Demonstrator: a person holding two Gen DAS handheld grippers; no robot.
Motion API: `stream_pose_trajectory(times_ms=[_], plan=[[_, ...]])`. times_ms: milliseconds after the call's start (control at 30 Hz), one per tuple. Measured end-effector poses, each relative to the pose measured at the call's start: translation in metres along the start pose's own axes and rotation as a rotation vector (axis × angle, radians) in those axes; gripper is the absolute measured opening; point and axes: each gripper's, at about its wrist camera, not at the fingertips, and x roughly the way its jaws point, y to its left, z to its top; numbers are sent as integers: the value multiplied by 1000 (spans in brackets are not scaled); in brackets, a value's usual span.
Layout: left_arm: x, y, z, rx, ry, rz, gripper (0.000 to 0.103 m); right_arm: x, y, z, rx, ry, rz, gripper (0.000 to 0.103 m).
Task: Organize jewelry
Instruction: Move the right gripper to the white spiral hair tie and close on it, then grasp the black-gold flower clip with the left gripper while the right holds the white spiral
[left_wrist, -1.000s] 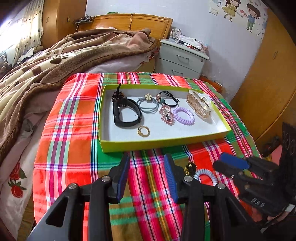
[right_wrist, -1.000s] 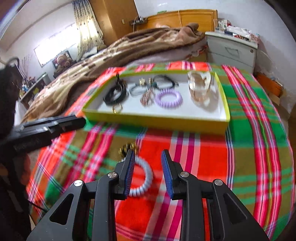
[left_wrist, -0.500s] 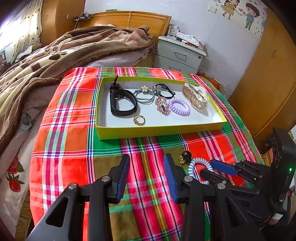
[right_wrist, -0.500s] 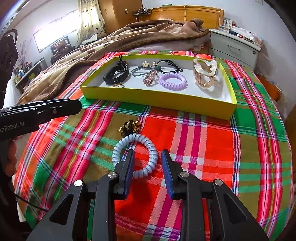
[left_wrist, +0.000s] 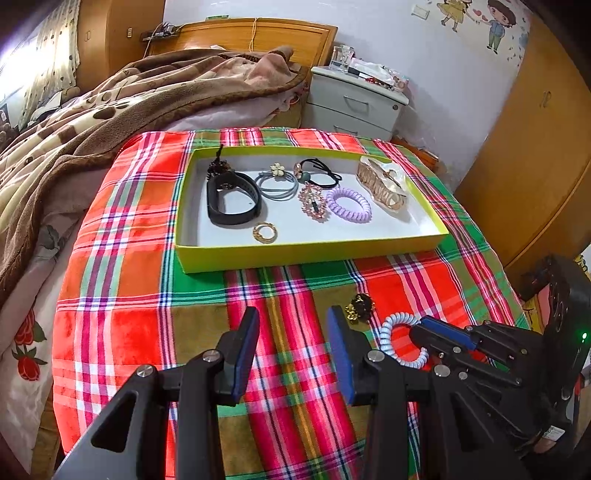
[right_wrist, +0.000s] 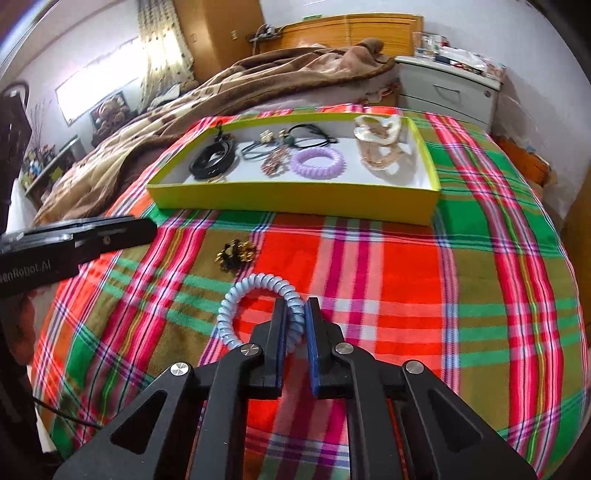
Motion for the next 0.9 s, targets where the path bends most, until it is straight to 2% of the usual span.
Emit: stream_pose_trajectory(times_ms=[333, 467, 900], plan=[[18, -30, 0, 80, 31, -49, 40, -26, -32, -1, 102, -71, -19, 10], [27, -43, 2, 122, 41, -47, 40, -32, -40, -4, 126, -80, -28, 10], [52, -61, 1, 166, 84, -38, 40, -36, -48, -4, 147, -90, -36, 10]])
